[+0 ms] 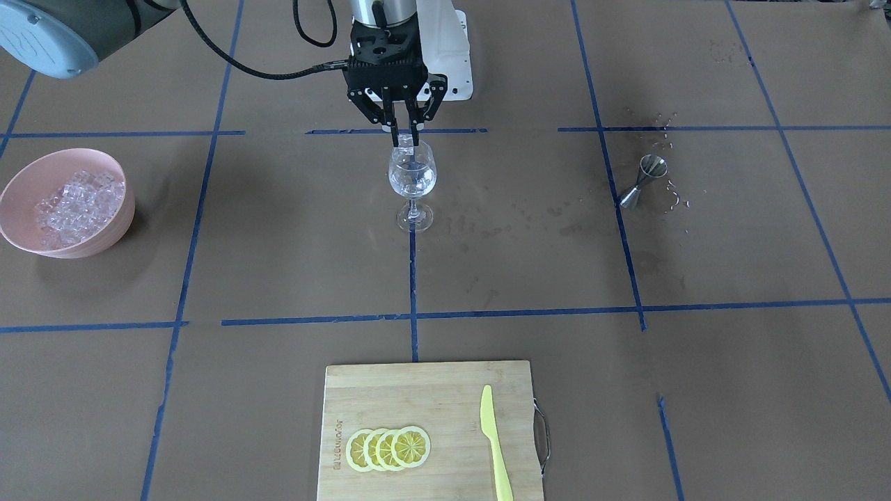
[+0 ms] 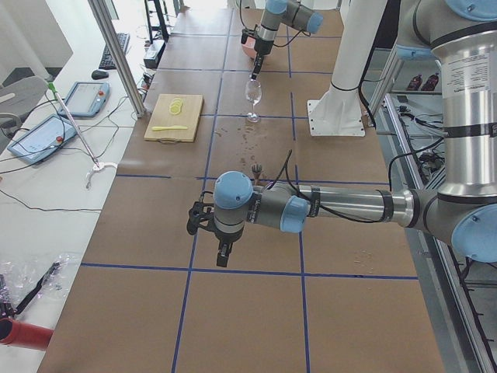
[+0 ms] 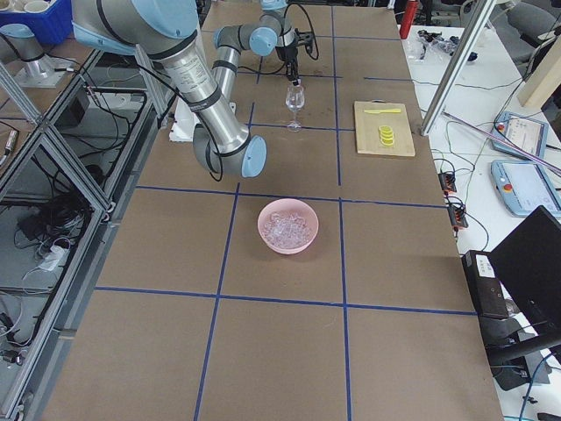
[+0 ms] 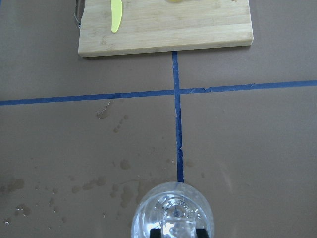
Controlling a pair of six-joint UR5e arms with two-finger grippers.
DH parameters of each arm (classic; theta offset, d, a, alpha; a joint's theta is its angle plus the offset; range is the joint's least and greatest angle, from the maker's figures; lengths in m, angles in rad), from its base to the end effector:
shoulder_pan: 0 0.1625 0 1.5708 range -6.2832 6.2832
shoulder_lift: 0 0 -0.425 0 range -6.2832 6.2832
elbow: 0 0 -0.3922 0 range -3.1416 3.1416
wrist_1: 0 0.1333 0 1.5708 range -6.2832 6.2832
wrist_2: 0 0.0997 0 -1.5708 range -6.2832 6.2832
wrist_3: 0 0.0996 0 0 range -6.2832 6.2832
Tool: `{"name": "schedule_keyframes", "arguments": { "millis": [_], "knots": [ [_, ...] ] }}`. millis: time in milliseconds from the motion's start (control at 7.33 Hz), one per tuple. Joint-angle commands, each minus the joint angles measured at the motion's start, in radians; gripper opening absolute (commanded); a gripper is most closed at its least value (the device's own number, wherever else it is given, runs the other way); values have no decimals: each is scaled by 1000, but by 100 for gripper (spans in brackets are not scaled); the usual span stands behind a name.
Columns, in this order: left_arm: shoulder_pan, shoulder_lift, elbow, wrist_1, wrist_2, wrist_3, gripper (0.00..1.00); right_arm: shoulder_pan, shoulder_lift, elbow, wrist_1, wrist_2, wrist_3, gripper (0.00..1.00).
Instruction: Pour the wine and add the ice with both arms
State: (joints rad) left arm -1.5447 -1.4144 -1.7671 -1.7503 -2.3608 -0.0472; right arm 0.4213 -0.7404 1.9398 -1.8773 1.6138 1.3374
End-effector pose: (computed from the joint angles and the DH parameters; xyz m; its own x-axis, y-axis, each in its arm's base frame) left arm -0.0511 -0.4397 0.6134 0.7000 0.1267 -0.7028 0.0076 0.9828 0.1847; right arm -0.4912 -0.3615 0.0685 0.6442 0.0355 0.7640 -0.2354 0.9596 0.1539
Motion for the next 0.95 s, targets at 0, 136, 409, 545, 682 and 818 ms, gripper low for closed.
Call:
{"name": "schedule_keyframes", "arguments": {
  "millis": [0, 136, 409, 545, 682, 818],
  "knots": [
    [0, 2, 2, 0, 0, 1, 100, -15, 4, -8, -6, -9, 2, 16],
    [-1, 2, 2, 0, 0, 1, 100, -15, 12, -16, -6, -9, 2, 39],
    [0, 14, 2, -2, 0, 1, 100, -15, 21, -31, -6, -6, 2, 100],
    [0, 15, 0, -5, 0, 1, 100, -15, 29, -30, -6, -3, 0, 100],
    [-1, 15, 0, -3, 0, 1, 100, -3, 36, -25, -19, 0, -4, 100],
    [-2, 18, 5, -6, -5, 0, 100, 61, 29, -15, -55, 36, -29, 100]
  ]
}}
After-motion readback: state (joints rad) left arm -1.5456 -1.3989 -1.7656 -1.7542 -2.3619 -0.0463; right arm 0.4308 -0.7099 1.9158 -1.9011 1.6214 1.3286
